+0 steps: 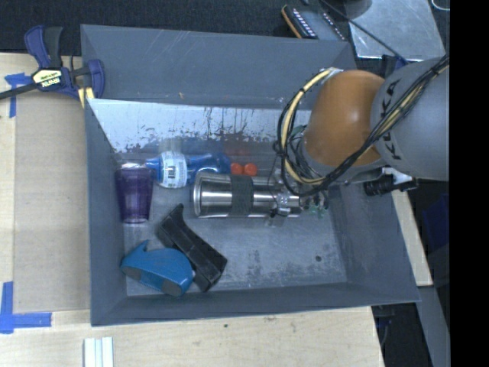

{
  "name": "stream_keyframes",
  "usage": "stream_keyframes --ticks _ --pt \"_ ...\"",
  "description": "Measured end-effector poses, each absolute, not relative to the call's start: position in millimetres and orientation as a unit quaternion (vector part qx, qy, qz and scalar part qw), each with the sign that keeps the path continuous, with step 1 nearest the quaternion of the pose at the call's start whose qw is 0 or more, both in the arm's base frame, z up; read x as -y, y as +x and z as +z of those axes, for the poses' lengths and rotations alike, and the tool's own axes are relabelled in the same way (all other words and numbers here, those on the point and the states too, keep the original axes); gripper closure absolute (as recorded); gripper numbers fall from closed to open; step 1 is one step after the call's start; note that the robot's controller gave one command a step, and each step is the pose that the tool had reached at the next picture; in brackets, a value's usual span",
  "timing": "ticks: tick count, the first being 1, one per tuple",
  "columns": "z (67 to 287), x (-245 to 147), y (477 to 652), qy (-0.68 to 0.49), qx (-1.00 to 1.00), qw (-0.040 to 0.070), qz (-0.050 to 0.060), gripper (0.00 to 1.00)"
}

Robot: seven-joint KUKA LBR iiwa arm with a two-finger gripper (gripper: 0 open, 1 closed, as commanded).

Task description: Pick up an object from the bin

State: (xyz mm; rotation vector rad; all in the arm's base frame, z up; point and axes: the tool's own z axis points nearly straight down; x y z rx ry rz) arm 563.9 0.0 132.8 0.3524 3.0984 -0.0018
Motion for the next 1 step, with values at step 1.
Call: stream_keyframes --ticks 1 --pt "141.0 0.0 563.9 0.113 -0.994 0.012 -0.001 1.00"
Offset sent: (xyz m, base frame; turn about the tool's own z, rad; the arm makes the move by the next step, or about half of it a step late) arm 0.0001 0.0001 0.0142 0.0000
